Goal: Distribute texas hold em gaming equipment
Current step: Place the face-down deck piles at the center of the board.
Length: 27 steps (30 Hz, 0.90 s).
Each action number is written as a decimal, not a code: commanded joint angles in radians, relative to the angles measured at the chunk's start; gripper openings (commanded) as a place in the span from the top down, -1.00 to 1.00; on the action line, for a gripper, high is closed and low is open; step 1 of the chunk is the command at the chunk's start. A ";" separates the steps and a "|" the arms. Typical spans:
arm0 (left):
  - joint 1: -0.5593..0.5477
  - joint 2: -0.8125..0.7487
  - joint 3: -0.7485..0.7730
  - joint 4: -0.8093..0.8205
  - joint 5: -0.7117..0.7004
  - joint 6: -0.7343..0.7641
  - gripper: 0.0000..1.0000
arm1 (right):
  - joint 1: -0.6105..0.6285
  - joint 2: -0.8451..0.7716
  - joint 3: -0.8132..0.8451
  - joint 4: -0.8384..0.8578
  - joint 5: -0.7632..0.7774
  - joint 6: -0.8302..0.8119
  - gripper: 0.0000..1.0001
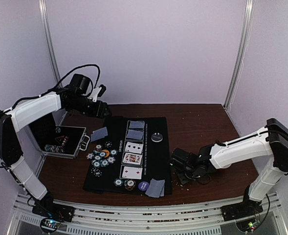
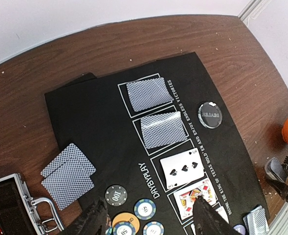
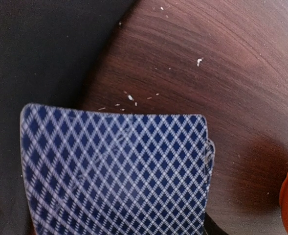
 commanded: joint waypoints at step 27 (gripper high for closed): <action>0.002 -0.067 -0.021 0.023 0.019 -0.003 -0.26 | 0.004 0.020 -0.084 0.093 -0.028 0.049 -0.26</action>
